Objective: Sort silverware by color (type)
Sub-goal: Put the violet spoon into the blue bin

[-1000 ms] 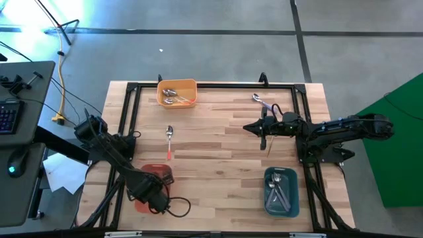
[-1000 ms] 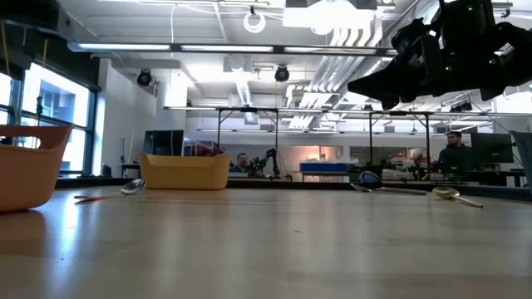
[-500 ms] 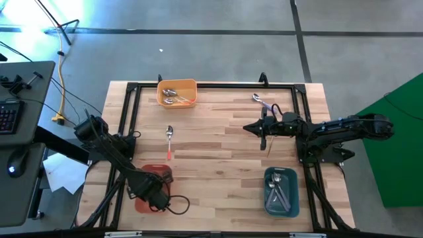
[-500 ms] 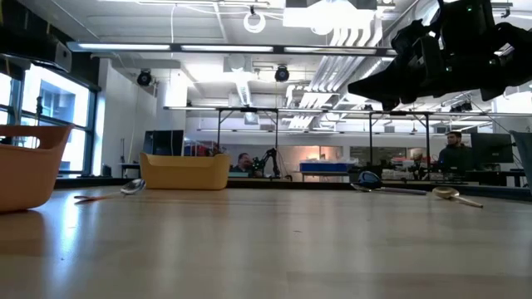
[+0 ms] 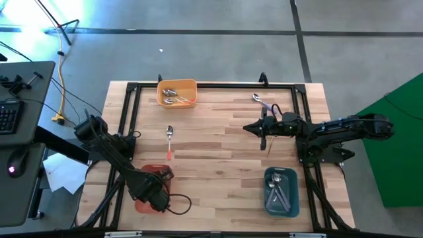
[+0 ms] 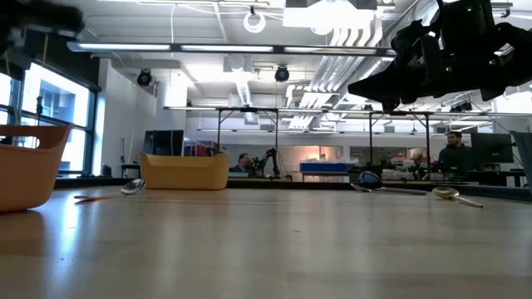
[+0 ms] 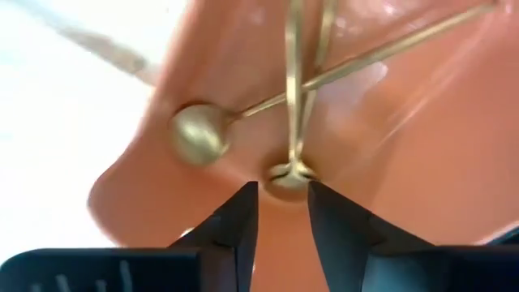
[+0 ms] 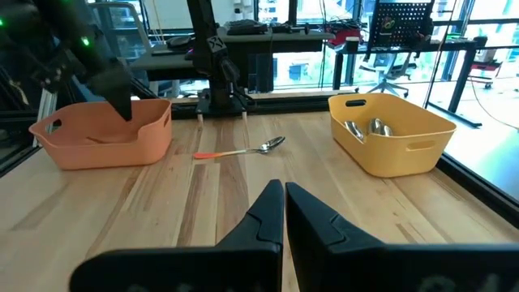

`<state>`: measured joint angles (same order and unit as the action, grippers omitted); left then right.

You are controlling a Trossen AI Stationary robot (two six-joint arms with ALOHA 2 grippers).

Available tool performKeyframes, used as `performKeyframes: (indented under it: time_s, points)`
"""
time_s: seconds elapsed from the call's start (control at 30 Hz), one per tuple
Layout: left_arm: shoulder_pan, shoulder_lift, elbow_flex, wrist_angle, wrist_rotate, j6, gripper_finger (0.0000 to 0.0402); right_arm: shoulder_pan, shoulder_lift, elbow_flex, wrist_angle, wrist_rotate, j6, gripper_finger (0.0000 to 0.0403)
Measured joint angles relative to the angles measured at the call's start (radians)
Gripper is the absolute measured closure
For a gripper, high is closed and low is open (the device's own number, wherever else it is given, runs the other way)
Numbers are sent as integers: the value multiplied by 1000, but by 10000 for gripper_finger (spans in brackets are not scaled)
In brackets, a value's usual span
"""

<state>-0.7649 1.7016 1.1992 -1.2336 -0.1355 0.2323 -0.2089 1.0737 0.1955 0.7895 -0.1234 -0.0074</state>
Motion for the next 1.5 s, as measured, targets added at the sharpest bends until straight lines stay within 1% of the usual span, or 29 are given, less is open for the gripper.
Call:
performKeyframes:
  time_s: [0.1, 0.23, 0.3, 0.37, 0.5, 0.6, 0.7, 0.77, 1.0, 1.1, 1.23, 1.3, 1.43, 1.5]
  points:
    - [15, 0, 69, -10, -23, -88, 320, 0, 0, 0, 10, 0, 0, 403]
    - [52, 0, 138, 24, -24, -197, 363, 0, 0, 0, 48, 0, 0, 403]
    - [81, -1, 139, 93, -24, -221, 388, 0, 0, 0, 57, 0, 0, 403]
    - [117, -1, 120, 211, -24, -214, 397, 0, 0, 0, 57, 0, 7, 403]
    - [206, 0, 32, 584, -8, -76, 398, 0, 0, 0, 61, 0, -2, 403]
    - [302, 0, -44, 869, 80, 27, 400, 0, 0, 0, 61, 4, -16, 403]
    - [412, 0, -102, 1086, 173, 87, 401, 0, 0, 0, 61, 14, -7, 403]
    - [483, 0, -143, 1215, 215, 95, 401, 0, 0, 0, 61, 14, 0, 403]
    - [667, 0, -305, 1563, 224, 65, 401, 0, 0, 0, 16, 17, 0, 403]
    - [730, 0, -384, 1720, 221, 24, 401, 0, 0, 0, 0, 67, 0, 403]
    - [793, 0, -500, 1916, 220, -4, 401, 0, 0, 0, -5, 107, 8, 403]
    - [820, 0, -558, 1994, 221, -20, 401, 0, 0, 0, -27, 130, 11, 403]
    - [864, 0, -658, 2112, 221, -29, 401, 0, 0, 0, -49, 216, 79, 402]
    - [883, 0, -701, 2180, 222, -51, 401, -1, 0, 0, -47, 228, 91, 400]
